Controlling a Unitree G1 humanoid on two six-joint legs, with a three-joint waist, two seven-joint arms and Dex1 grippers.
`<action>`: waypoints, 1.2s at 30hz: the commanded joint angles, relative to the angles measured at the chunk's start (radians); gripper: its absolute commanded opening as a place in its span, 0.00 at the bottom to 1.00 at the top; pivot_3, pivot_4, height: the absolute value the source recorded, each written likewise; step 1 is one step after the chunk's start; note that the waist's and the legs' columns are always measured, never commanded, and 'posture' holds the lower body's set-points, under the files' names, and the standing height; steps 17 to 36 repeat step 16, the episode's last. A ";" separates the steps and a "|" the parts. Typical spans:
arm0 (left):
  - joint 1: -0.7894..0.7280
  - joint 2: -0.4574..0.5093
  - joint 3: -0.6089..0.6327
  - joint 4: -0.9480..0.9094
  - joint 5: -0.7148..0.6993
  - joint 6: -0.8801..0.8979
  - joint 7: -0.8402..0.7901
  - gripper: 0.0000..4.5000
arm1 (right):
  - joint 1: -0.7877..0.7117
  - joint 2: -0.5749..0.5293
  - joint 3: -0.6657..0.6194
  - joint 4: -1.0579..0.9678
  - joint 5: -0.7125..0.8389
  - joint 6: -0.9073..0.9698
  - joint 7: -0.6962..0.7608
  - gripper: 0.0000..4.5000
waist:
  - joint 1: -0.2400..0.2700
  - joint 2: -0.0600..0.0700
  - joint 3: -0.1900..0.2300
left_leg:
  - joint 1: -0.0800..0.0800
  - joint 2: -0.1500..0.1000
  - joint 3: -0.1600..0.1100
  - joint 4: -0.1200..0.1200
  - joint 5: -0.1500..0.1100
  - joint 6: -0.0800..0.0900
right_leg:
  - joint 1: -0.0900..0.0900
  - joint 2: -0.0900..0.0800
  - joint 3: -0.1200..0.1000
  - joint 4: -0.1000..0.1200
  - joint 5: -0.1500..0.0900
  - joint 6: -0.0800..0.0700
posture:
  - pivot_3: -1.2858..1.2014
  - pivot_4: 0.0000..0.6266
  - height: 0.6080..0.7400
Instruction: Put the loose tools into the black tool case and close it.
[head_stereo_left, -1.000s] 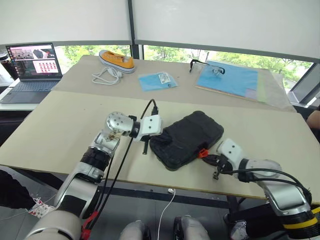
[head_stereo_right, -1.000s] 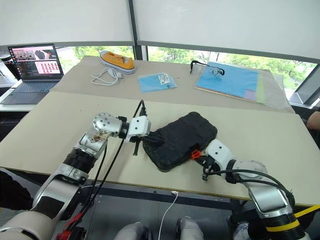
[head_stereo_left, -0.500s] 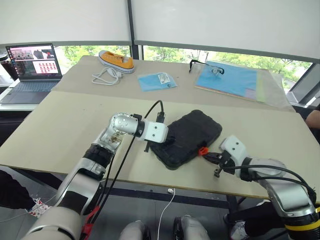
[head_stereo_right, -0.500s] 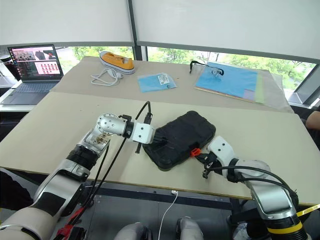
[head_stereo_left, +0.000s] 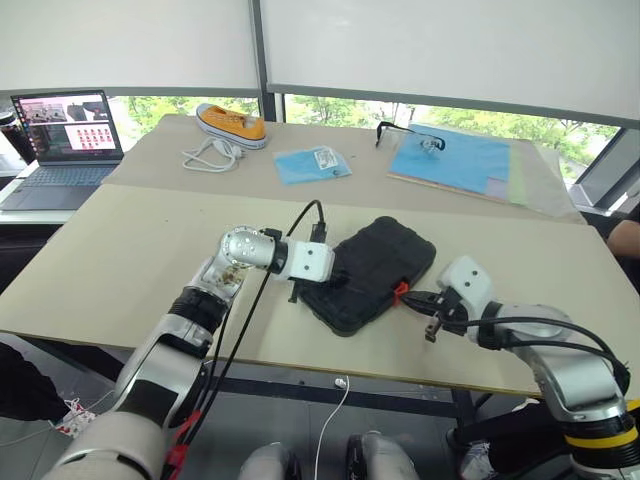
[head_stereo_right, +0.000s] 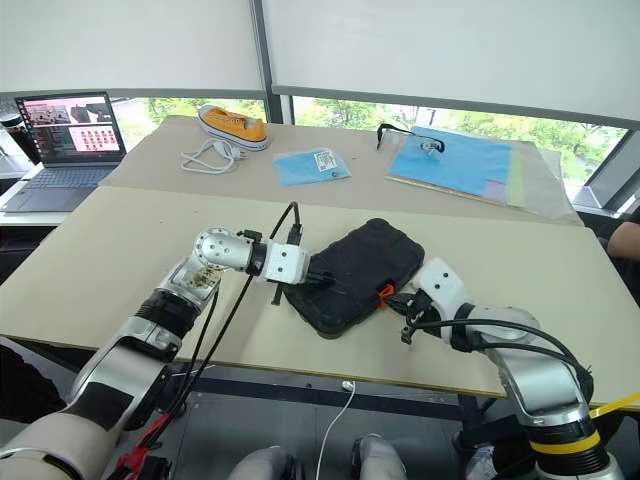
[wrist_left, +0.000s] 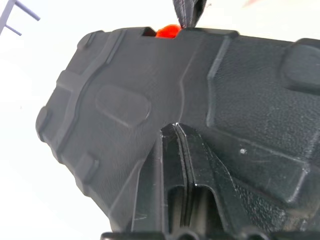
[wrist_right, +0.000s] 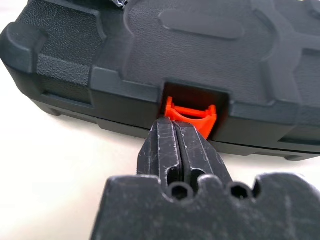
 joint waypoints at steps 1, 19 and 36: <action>0.062 0.095 0.080 -0.066 -0.106 0.275 -0.087 0.33 | 0.048 -0.094 -0.175 -0.055 0.105 0.017 0.098 0.34 | -0.001 0.000 0.000 | 0.000 0.000 0.000 0.000 0.000 0.000 | 0.000 0.000 0.000 0.000 0.000 0.000 | 0.52 0.24 0.84; 0.451 0.578 0.522 -0.626 -0.519 0.911 -0.144 0.99 | 0.086 -0.428 -0.467 0.181 0.377 0.102 0.510 0.99 | 0.006 0.002 0.004 | -0.001 0.006 -0.001 -0.002 -0.001 -0.001 | 0.000 0.007 0.001 -0.010 -0.001 -0.001 | 0.52 0.24 0.84; 0.451 0.578 0.522 -0.626 -0.519 0.911 -0.144 0.99 | 0.086 -0.428 -0.467 0.181 0.377 0.102 0.510 0.99 | 0.006 0.002 0.004 | -0.001 0.006 -0.001 -0.002 -0.001 -0.001 | 0.000 0.007 0.001 -0.010 -0.001 -0.001 | 0.52 0.24 0.84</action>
